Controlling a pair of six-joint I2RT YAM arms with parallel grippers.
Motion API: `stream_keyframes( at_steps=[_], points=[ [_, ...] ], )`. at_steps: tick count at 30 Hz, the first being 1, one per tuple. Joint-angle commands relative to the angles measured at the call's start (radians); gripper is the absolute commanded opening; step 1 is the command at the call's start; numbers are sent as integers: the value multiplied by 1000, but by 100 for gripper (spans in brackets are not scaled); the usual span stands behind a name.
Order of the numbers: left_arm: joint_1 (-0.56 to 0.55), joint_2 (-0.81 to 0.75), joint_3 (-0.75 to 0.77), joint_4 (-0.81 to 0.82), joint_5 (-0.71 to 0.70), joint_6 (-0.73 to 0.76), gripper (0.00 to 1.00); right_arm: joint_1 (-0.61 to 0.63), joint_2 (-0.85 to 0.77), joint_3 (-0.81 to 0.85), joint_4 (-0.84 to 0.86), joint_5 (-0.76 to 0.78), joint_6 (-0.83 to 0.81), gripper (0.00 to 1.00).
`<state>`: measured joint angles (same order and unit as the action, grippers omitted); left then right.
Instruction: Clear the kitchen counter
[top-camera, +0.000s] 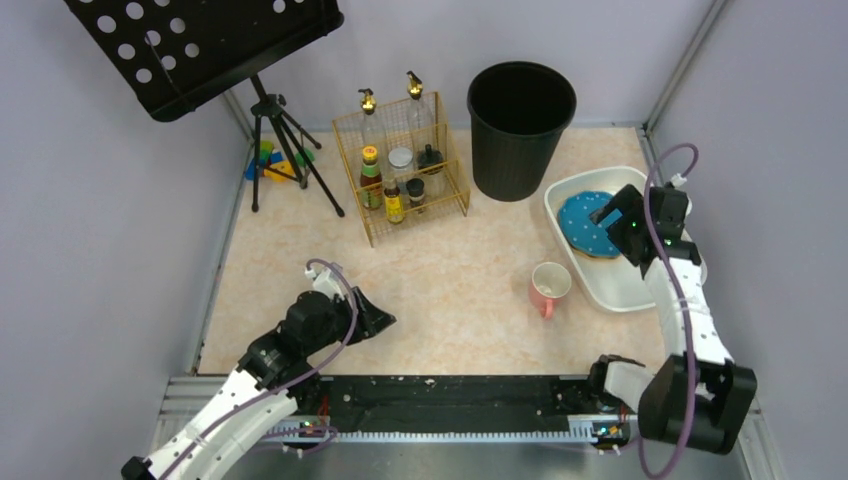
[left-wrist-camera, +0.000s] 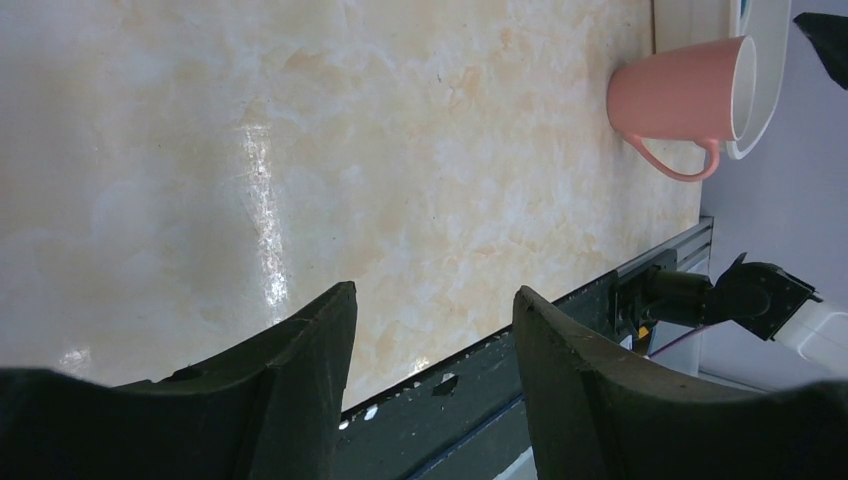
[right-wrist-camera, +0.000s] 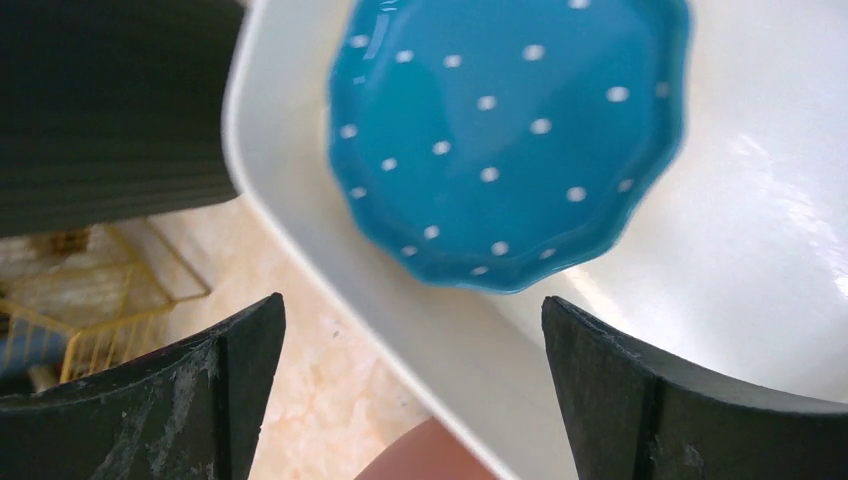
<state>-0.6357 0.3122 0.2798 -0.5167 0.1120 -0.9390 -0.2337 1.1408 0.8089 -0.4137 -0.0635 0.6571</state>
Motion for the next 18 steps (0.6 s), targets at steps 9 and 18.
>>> stream_keyframes(
  at_steps=[9, 18],
  points=[
    [-1, 74, 44, 102, -8, 27, 79, 195, -261, 7, -138, -123, -131, 83],
    [-1, 148, 68, 146, -12, 40, 88, 228, -387, -55, -274, -104, -146, 70]
  ],
)
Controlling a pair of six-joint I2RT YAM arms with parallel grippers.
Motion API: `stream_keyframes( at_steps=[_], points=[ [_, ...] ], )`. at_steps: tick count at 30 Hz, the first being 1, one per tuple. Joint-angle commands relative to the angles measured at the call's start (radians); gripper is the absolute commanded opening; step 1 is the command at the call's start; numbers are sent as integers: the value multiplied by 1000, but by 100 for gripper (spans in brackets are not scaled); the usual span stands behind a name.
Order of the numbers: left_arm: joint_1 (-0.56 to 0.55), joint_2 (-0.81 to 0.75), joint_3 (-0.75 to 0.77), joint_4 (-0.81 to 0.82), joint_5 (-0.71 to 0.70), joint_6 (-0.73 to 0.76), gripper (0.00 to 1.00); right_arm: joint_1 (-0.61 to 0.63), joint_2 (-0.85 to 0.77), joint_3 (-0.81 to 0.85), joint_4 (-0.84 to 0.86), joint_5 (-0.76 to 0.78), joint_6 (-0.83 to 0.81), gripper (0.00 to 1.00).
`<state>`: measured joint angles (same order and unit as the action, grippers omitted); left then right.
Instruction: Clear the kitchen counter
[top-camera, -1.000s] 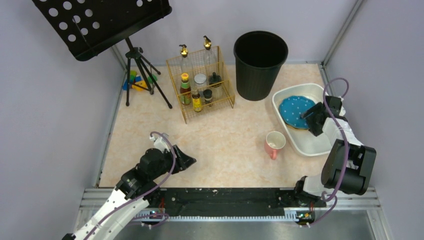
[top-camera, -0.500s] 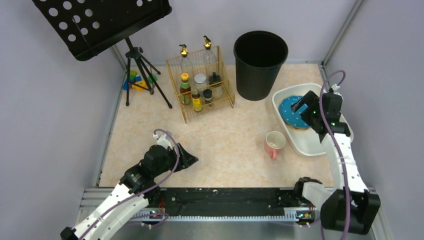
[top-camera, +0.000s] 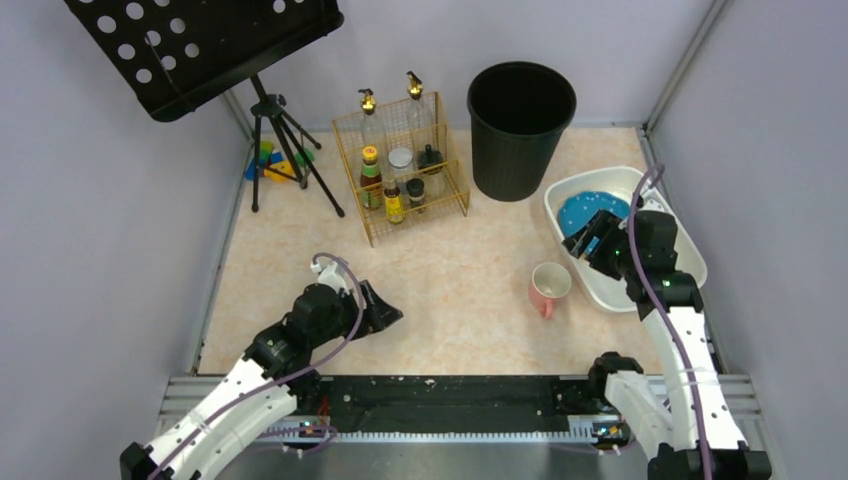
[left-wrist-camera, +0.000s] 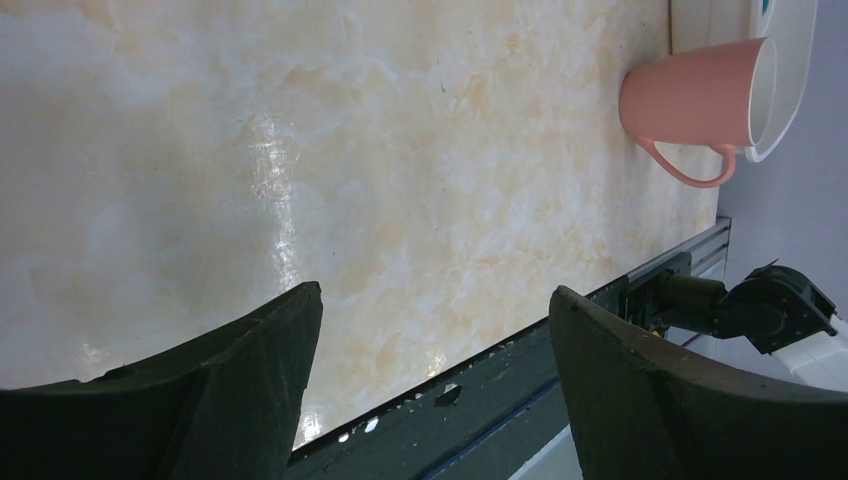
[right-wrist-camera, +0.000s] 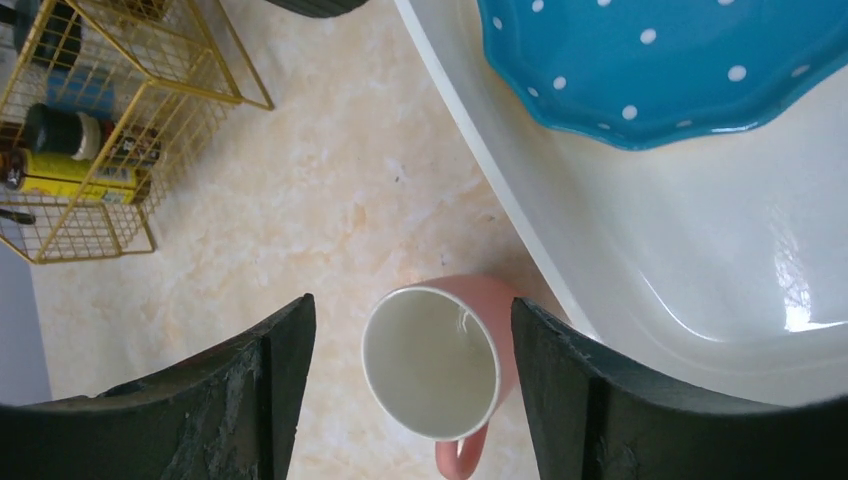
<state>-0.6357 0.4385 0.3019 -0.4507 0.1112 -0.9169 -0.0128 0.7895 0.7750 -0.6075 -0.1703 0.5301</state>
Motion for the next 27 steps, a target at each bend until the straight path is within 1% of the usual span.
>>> stream_keyframes(
  at_steps=[1, 2, 9, 13, 18, 21, 27],
  points=[
    [-1, 29, 46, 87, -11, 18, 89, 8, -40, -26, -95, 8, -19, 69],
    [-2, 36, 46, 96, -11, 17, 90, 31, -43, -31, -106, 12, -19, 68],
    [-2, 88, 42, 152, 6, 13, 91, 86, -43, -53, -158, 32, -9, 64],
    [-1, 121, 36, 180, 14, 13, 90, 149, 3, -55, -165, 71, 9, 60],
    [-2, 162, 32, 214, 18, 21, 89, 245, 79, -55, -162, 159, 46, 59],
    [-2, 188, 35, 235, 26, 28, 89, 261, 112, -55, -154, 199, 56, 59],
    [-1, 257, 50, 279, 58, 50, 88, 263, 151, -60, -143, 225, 62, 57]
  ],
)
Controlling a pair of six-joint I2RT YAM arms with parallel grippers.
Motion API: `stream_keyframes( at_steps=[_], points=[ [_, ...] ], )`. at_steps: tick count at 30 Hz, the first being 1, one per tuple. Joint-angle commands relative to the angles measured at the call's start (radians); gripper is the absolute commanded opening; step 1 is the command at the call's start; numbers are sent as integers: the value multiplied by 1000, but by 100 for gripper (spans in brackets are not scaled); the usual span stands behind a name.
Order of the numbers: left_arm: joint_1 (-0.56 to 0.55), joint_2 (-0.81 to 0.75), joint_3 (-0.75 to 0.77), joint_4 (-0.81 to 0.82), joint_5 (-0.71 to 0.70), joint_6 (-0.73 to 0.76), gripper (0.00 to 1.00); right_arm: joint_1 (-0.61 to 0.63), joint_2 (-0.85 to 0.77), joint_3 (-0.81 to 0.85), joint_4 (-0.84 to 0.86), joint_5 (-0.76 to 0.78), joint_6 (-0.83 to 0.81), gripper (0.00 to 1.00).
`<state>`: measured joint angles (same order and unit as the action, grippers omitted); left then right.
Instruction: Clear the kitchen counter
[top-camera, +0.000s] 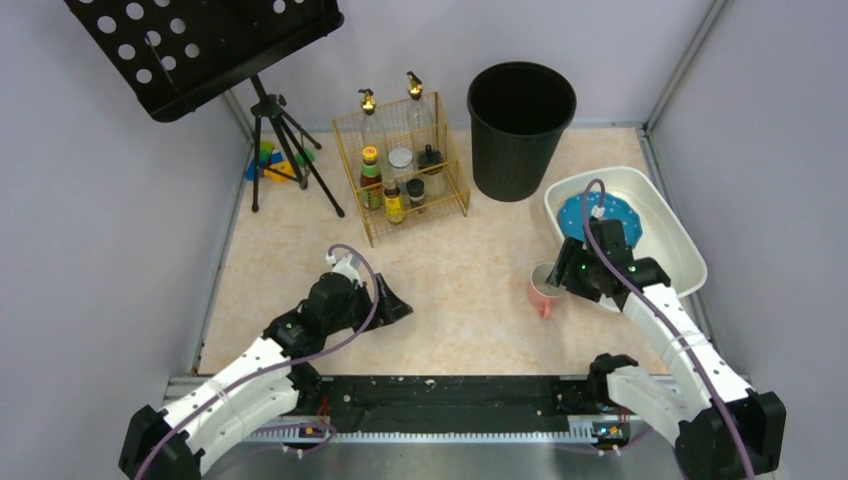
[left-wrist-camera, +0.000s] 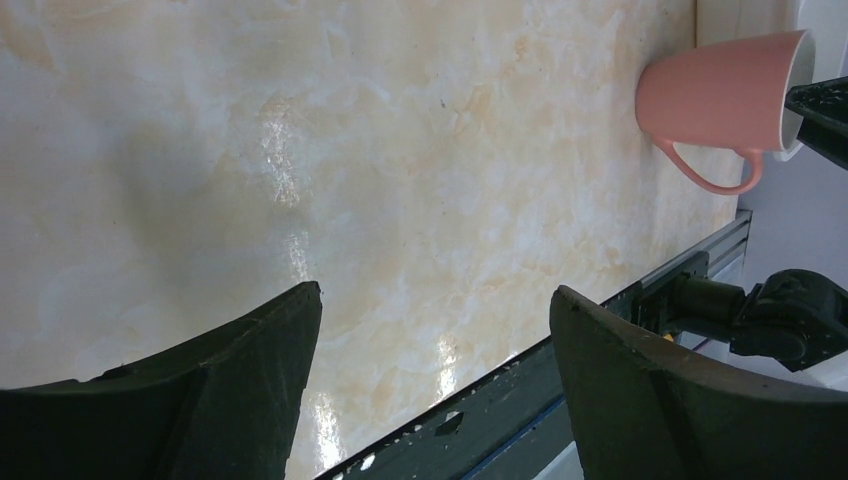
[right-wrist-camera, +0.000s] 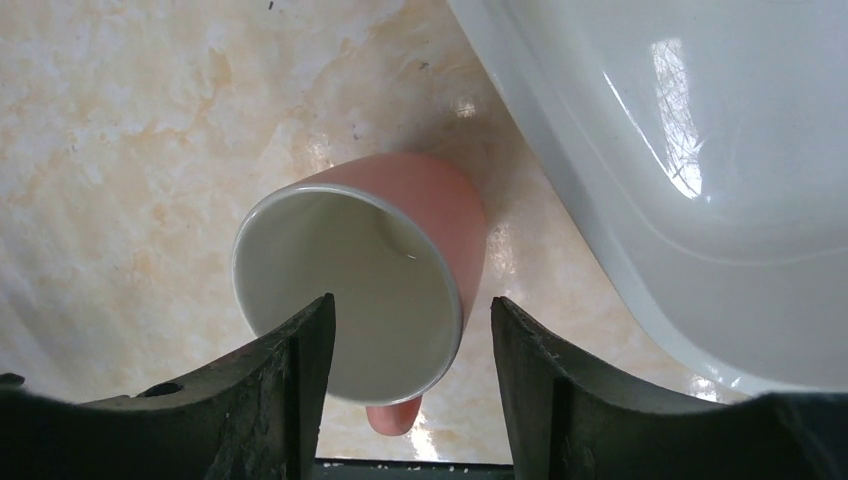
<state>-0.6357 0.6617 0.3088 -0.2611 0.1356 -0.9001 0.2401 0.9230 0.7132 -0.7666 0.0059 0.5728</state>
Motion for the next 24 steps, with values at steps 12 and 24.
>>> stream_keyframes(
  at_steps=[12, 24],
  points=[
    [1, 133, 62, 146, 77, 57, 88, 12, 116, -9, 66, 22, 0, 20],
    [2, 117, 76, 123, 86, 85, 87, 11, 128, 123, 45, -33, -9, 0]
  ],
)
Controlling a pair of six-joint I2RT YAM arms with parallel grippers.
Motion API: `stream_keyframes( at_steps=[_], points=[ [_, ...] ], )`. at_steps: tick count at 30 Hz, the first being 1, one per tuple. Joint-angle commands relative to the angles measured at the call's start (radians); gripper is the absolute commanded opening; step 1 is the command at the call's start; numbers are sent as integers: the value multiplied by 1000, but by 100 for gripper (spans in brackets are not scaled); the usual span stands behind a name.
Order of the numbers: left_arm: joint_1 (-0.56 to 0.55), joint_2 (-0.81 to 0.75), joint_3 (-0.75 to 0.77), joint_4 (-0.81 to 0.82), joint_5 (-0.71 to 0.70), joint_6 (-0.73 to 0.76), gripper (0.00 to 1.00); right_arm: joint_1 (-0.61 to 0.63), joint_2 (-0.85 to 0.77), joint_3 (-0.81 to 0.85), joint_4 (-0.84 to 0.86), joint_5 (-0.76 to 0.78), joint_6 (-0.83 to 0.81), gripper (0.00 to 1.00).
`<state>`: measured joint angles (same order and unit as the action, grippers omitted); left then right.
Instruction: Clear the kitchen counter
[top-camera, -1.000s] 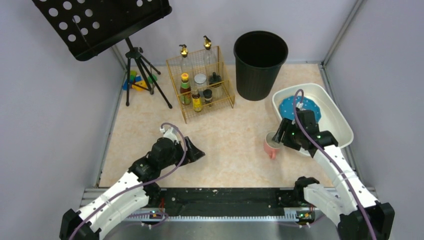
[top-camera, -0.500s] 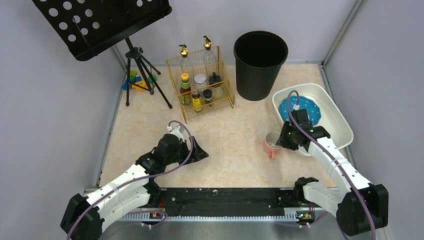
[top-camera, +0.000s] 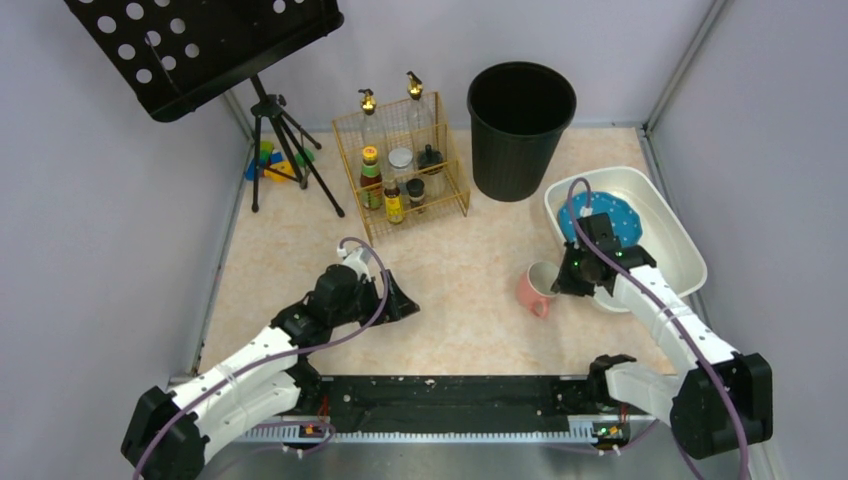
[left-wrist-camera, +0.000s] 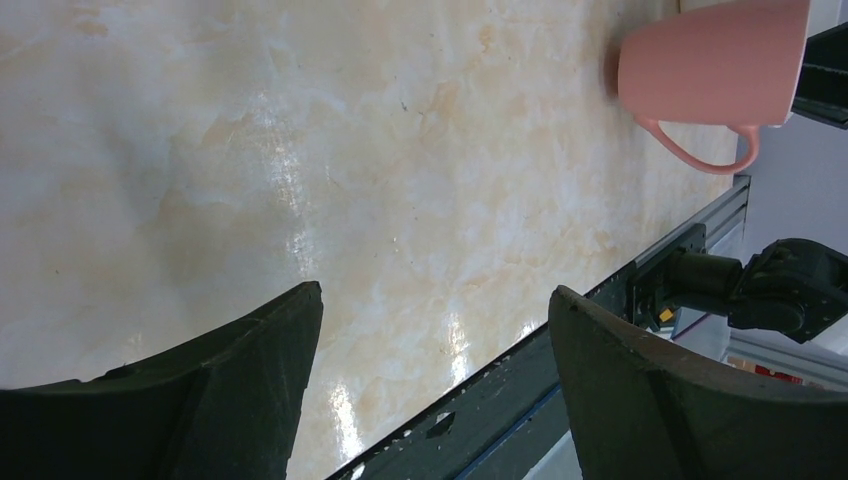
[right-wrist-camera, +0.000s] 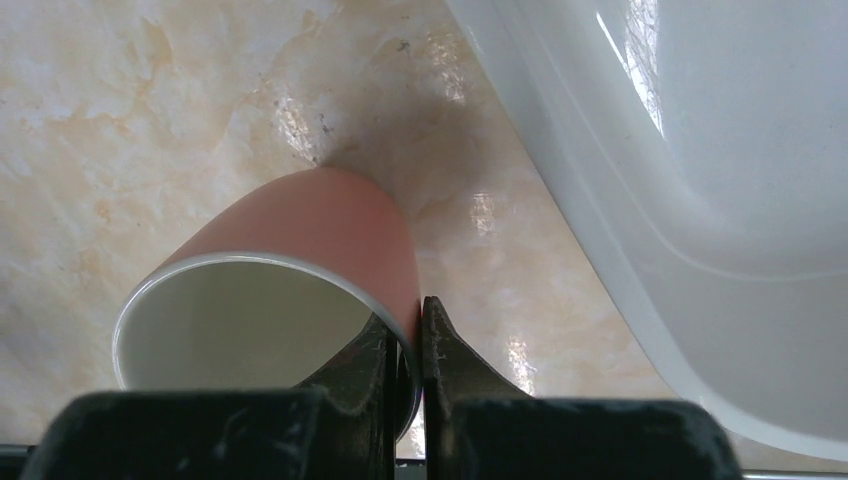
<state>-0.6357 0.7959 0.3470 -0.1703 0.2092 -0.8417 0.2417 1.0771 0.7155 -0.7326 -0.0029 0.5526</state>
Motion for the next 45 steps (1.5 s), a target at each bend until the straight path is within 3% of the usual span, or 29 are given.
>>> stream_keyframes(
  at_steps=[1, 11, 15, 31, 40, 45],
  points=[
    [1, -20, 39, 28, 12, 30, 88, 10, -29, 157, -4, -9, 12, 0],
    [3, -10, 46, 45, 49, 43, 87, -26, 18, 482, -171, 135, -29, 0],
    [4, -11, 50, 51, 67, 48, 87, -141, 32, 528, -196, 132, -43, 0],
    [5, 51, 118, 47, 170, 69, 87, -599, 29, 464, -170, 154, -68, 0],
    [7, 89, 113, 66, 193, 67, 86, -702, 38, 301, -39, 182, 29, 0],
    [7, 97, 120, 55, 199, 74, 86, -730, 107, 291, -10, 186, 53, 0]
  ],
)
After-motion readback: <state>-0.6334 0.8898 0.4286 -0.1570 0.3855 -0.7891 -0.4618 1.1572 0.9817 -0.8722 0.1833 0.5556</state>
